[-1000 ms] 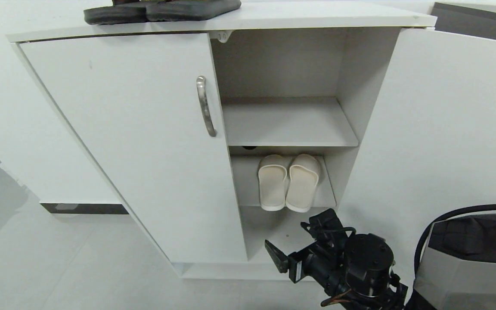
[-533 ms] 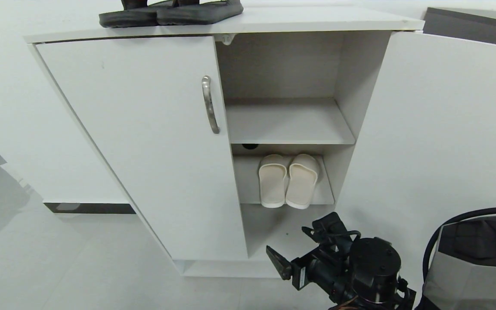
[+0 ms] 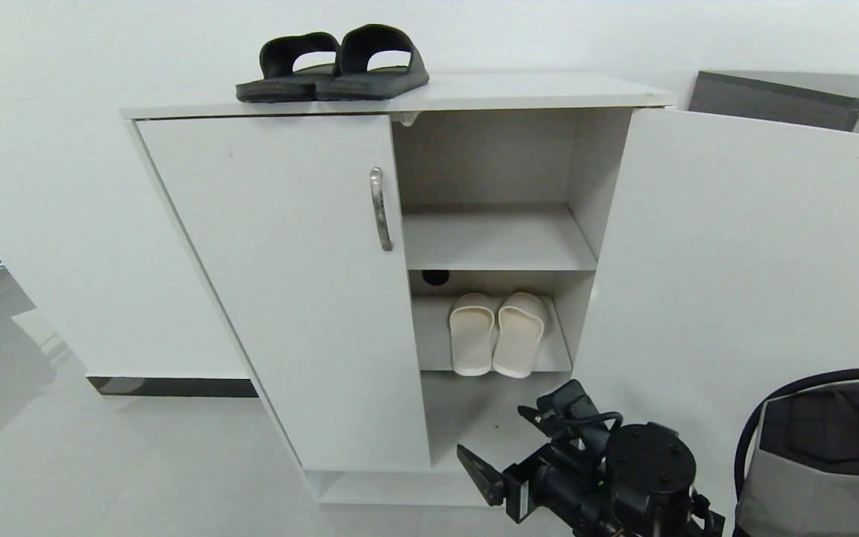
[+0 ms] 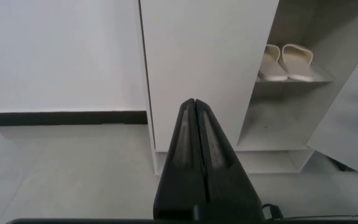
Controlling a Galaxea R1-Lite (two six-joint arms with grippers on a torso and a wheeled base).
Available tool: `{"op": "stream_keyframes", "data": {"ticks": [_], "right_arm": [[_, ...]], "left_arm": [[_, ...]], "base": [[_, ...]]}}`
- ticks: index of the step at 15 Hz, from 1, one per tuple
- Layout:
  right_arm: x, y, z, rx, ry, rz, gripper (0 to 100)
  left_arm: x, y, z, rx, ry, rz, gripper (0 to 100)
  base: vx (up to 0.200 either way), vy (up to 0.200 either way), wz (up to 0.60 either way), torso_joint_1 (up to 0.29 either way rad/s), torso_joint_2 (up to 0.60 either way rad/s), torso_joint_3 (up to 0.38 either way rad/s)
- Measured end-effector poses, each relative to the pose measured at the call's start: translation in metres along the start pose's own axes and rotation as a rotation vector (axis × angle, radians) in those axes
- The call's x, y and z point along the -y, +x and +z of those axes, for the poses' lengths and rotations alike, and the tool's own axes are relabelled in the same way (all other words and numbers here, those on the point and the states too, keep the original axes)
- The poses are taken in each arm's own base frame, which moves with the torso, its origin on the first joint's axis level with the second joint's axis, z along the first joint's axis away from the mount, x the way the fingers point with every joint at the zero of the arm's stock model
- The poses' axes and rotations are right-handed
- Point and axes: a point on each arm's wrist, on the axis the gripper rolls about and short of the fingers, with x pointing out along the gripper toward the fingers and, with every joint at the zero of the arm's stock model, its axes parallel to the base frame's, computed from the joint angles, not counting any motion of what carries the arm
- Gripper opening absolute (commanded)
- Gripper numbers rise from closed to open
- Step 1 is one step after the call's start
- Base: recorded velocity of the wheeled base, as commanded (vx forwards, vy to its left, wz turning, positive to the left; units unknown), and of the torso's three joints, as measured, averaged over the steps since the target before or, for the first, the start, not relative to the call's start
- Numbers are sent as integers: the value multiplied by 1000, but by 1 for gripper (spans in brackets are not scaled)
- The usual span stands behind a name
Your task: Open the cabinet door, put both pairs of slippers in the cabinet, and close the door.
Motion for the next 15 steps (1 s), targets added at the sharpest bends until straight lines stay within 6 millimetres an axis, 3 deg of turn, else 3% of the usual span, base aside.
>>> {"op": "stream_keyframes", "data": {"ticks": [8, 15], "right_arm": [[1, -4, -6, -37, 7, 29, 100], [3, -15, -16, -110, 20, 100, 100]], "left_arm": [[0, 0, 0, 0, 16, 0, 0], [0, 0, 0, 0, 6, -1, 0]], "base": [[0, 0, 0, -1, 1, 64], [0, 200, 0, 3, 3, 3]]}}
